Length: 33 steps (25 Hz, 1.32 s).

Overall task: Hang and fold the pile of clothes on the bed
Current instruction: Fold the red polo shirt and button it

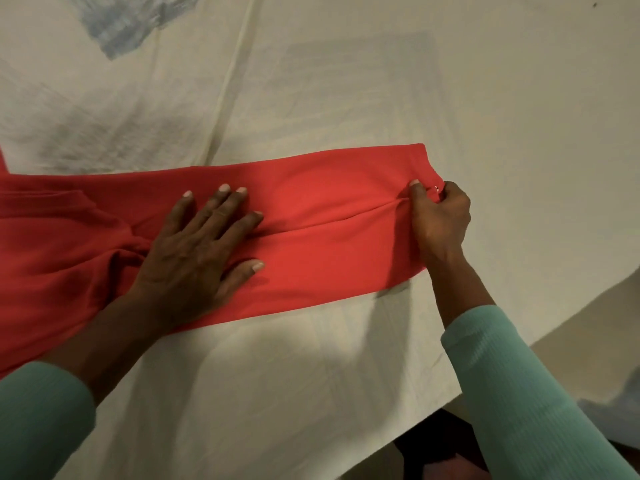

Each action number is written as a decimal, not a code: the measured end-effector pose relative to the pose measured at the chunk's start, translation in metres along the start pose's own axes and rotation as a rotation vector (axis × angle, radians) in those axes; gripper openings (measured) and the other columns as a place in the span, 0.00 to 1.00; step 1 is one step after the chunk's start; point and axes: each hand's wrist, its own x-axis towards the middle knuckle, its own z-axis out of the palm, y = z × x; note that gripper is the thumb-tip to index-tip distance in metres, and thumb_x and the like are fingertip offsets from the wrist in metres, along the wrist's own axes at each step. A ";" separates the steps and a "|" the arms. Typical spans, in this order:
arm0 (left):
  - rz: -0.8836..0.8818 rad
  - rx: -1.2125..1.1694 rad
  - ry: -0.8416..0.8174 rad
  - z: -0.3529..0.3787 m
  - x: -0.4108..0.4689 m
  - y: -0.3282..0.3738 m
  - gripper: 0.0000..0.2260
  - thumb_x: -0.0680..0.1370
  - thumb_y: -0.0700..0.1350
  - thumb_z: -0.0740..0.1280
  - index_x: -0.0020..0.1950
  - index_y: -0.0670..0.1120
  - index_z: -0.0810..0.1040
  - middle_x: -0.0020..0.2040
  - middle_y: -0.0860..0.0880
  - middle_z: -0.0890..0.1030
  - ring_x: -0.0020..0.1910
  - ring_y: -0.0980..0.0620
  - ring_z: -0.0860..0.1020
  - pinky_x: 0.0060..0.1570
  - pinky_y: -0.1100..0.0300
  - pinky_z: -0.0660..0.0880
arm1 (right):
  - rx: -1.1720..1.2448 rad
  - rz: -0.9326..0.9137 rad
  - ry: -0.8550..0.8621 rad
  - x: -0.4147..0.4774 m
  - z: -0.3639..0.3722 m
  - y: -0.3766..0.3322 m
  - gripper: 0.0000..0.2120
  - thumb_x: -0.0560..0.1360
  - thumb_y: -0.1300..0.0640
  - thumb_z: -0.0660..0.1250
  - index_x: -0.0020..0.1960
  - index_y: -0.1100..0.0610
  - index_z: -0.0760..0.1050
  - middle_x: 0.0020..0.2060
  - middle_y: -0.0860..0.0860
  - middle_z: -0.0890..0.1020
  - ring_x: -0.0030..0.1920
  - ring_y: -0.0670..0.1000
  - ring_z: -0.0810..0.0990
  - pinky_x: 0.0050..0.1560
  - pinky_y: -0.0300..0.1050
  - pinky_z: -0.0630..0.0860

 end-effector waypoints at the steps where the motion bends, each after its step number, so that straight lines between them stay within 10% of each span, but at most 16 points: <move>1: -0.027 0.011 0.009 0.001 -0.002 -0.001 0.32 0.82 0.64 0.55 0.81 0.47 0.68 0.84 0.42 0.60 0.83 0.43 0.58 0.78 0.35 0.56 | 0.017 -0.055 0.042 -0.004 -0.003 -0.009 0.13 0.78 0.46 0.69 0.48 0.57 0.78 0.38 0.44 0.80 0.39 0.46 0.79 0.50 0.51 0.78; 6: -0.078 0.024 0.058 0.010 -0.009 -0.001 0.30 0.83 0.61 0.56 0.82 0.49 0.67 0.84 0.43 0.60 0.83 0.44 0.58 0.79 0.36 0.56 | 0.042 -0.494 0.143 -0.092 0.016 -0.056 0.12 0.77 0.47 0.72 0.58 0.51 0.81 0.45 0.48 0.81 0.41 0.49 0.78 0.44 0.46 0.74; 12: -0.083 -0.020 0.116 0.014 -0.010 -0.002 0.27 0.82 0.58 0.60 0.77 0.46 0.73 0.83 0.44 0.63 0.83 0.44 0.60 0.78 0.37 0.57 | -0.622 -0.784 -0.149 -0.161 0.076 -0.036 0.27 0.72 0.44 0.73 0.69 0.49 0.75 0.56 0.52 0.79 0.54 0.58 0.77 0.54 0.56 0.71; 15: -0.105 -0.024 0.116 0.013 -0.010 -0.002 0.25 0.82 0.58 0.62 0.76 0.48 0.74 0.83 0.45 0.63 0.83 0.46 0.60 0.79 0.38 0.57 | -0.758 -0.686 -0.128 -0.163 0.062 -0.028 0.39 0.67 0.41 0.75 0.76 0.47 0.67 0.60 0.54 0.74 0.58 0.60 0.74 0.60 0.60 0.69; 19: -0.108 -0.032 0.130 0.012 -0.011 -0.001 0.25 0.82 0.57 0.62 0.76 0.48 0.74 0.82 0.46 0.65 0.82 0.46 0.61 0.79 0.39 0.58 | -0.630 -0.622 -0.321 -0.160 0.037 -0.011 0.40 0.69 0.55 0.77 0.77 0.48 0.65 0.57 0.52 0.72 0.52 0.57 0.77 0.40 0.48 0.71; 23: -0.122 -0.052 0.123 0.009 -0.011 0.000 0.25 0.82 0.57 0.62 0.77 0.48 0.74 0.82 0.46 0.65 0.82 0.46 0.61 0.79 0.39 0.57 | -0.371 -0.632 -0.830 -0.168 0.016 -0.012 0.27 0.75 0.37 0.72 0.72 0.43 0.73 0.47 0.44 0.83 0.45 0.47 0.83 0.46 0.49 0.80; 25: -0.128 -0.056 0.093 0.010 -0.011 -0.001 0.25 0.82 0.57 0.62 0.77 0.48 0.73 0.82 0.46 0.64 0.82 0.46 0.61 0.79 0.40 0.57 | -0.126 -0.488 -0.702 -0.163 0.012 -0.013 0.18 0.77 0.35 0.69 0.61 0.45 0.81 0.38 0.44 0.84 0.38 0.43 0.82 0.42 0.48 0.80; 28: -0.154 -0.090 0.136 0.005 -0.009 0.004 0.22 0.82 0.59 0.62 0.72 0.50 0.77 0.77 0.47 0.72 0.76 0.43 0.69 0.74 0.42 0.63 | -0.081 -0.334 -0.265 -0.122 0.018 -0.011 0.17 0.80 0.39 0.66 0.63 0.48 0.79 0.52 0.46 0.83 0.50 0.47 0.82 0.52 0.50 0.79; 33: -0.893 -0.400 0.195 -0.017 0.059 0.037 0.23 0.77 0.71 0.59 0.49 0.54 0.82 0.52 0.52 0.82 0.56 0.44 0.78 0.60 0.45 0.68 | -0.235 -0.117 -0.424 -0.086 0.040 -0.023 0.28 0.81 0.31 0.58 0.68 0.52 0.71 0.51 0.45 0.76 0.50 0.51 0.76 0.52 0.48 0.71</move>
